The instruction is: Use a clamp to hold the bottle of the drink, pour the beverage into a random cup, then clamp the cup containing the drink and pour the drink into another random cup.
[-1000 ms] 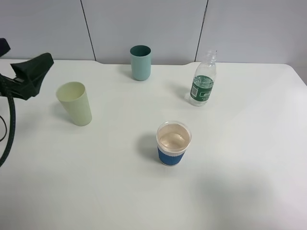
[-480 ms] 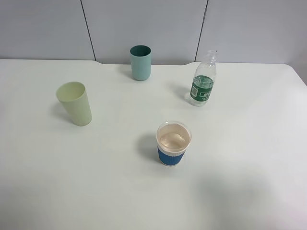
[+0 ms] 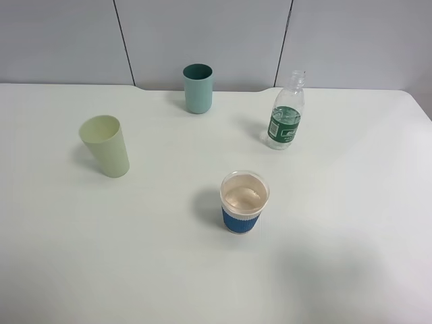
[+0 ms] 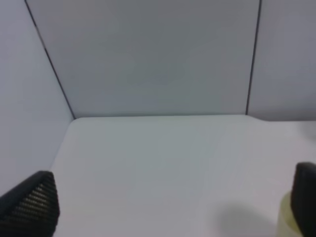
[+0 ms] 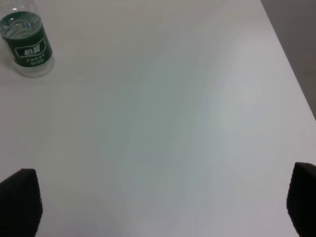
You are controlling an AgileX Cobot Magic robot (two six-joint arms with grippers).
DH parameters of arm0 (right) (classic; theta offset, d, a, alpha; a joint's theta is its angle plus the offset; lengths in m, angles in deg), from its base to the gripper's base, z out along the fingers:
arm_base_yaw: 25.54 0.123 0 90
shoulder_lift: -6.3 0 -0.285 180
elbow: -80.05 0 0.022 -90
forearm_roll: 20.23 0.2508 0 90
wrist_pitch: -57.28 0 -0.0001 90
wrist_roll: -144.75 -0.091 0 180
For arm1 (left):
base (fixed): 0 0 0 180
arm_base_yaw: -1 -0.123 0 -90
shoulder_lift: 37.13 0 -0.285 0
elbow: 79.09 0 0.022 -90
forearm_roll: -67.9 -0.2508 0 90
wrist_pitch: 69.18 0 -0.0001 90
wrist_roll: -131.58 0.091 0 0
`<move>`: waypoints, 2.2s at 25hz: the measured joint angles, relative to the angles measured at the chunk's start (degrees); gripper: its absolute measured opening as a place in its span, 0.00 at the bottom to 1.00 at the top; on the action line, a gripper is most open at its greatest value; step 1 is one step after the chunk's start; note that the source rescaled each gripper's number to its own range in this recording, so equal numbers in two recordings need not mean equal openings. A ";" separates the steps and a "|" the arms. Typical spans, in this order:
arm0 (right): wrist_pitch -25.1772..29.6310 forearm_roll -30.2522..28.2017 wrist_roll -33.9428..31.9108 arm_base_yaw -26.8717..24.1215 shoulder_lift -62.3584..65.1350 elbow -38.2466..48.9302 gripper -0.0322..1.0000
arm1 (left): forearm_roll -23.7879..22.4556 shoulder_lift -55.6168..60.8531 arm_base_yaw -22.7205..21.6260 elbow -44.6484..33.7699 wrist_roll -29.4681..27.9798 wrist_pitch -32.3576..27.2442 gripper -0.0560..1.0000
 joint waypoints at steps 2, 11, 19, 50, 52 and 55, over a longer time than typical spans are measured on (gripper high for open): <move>0.00 0.00 0.00 0.00 0.00 0.00 1.00 | 0.05 2.15 -0.25 0.88 1.04 -3.79 0.93; 0.00 0.00 0.00 0.00 0.00 0.00 1.00 | 2.59 12.94 -4.75 1.36 1.18 -23.44 0.98; 0.00 0.00 0.00 0.00 0.00 0.00 1.00 | 3.40 25.27 -5.31 -0.74 1.18 -28.62 0.98; 0.00 0.00 0.00 0.00 0.00 0.00 1.00 | 12.52 27.26 -3.23 -10.82 7.31 -28.76 0.99; 0.00 0.00 0.00 0.00 0.00 0.00 1.00 | 12.52 27.26 -1.35 -10.82 7.31 -28.76 0.99; 0.00 0.00 0.00 0.00 0.00 0.00 1.00 | 12.52 27.26 -0.52 -10.82 7.31 -28.76 0.99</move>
